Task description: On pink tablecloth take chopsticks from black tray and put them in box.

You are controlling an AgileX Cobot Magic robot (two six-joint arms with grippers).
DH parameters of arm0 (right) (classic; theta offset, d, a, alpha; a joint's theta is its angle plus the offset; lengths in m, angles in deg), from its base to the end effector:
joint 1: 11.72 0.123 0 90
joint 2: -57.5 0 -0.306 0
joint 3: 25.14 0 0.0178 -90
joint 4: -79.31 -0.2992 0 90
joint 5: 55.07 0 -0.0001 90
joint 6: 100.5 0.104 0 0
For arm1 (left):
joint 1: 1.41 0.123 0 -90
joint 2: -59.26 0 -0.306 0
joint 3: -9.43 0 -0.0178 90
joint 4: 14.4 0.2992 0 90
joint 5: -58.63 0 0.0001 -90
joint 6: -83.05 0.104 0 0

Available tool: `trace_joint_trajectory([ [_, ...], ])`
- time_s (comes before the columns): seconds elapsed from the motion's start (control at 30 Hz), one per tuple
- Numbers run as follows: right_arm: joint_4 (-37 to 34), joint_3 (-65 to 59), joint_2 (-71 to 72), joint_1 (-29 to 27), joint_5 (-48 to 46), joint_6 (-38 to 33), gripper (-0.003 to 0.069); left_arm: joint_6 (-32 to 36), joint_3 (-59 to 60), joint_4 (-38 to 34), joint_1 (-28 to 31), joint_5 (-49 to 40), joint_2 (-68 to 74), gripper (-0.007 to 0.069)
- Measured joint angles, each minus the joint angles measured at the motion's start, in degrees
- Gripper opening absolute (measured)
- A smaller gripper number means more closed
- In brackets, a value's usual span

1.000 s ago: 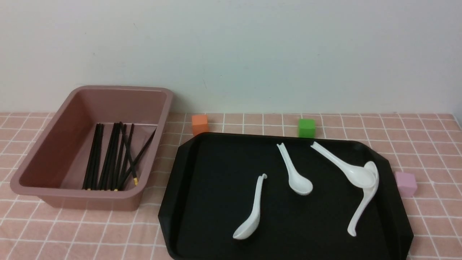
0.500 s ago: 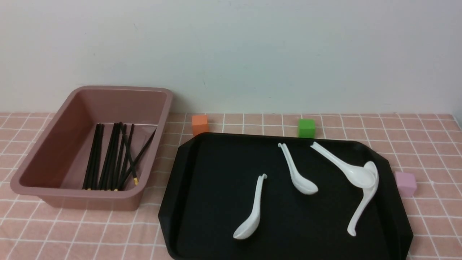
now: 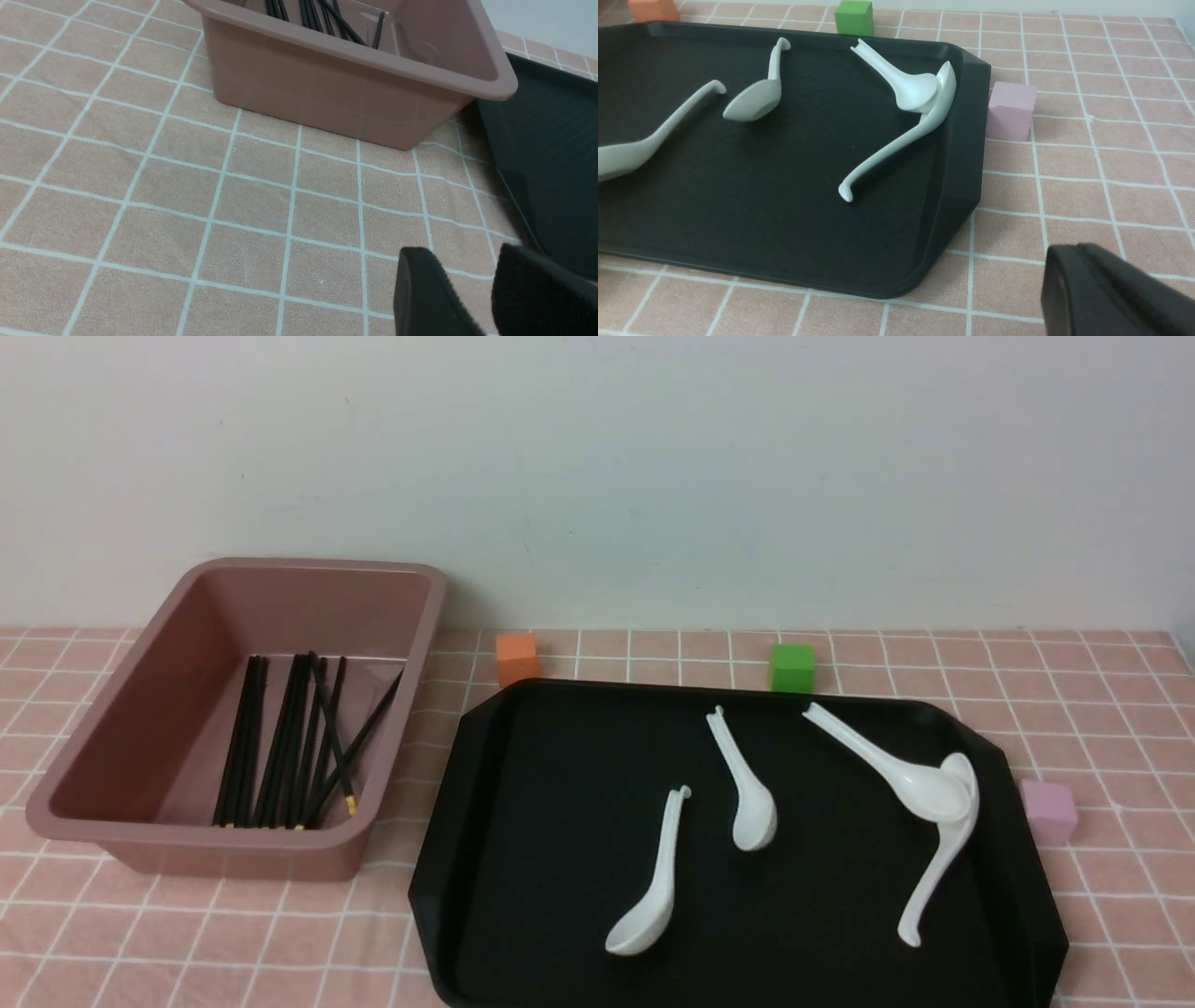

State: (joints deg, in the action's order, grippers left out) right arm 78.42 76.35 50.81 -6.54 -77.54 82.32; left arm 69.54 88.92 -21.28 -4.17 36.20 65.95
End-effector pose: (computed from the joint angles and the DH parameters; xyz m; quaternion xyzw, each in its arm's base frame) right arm 0.0914 0.0089 0.1698 -0.0126 0.8072 0.0478 0.5882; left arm 0.0916 -0.0092 0.1633 -0.1075 0.8041 -0.1329 0.5693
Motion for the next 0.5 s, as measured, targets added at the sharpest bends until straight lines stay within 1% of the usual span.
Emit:
trace_joint_trajectory([
  [0.5, 0.0, 0.0, 0.0, 0.0, 0.0, 0.0, 0.0036, 0.0, 0.0, 0.0, 0.0, 0.0, 0.0, 0.0239],
])
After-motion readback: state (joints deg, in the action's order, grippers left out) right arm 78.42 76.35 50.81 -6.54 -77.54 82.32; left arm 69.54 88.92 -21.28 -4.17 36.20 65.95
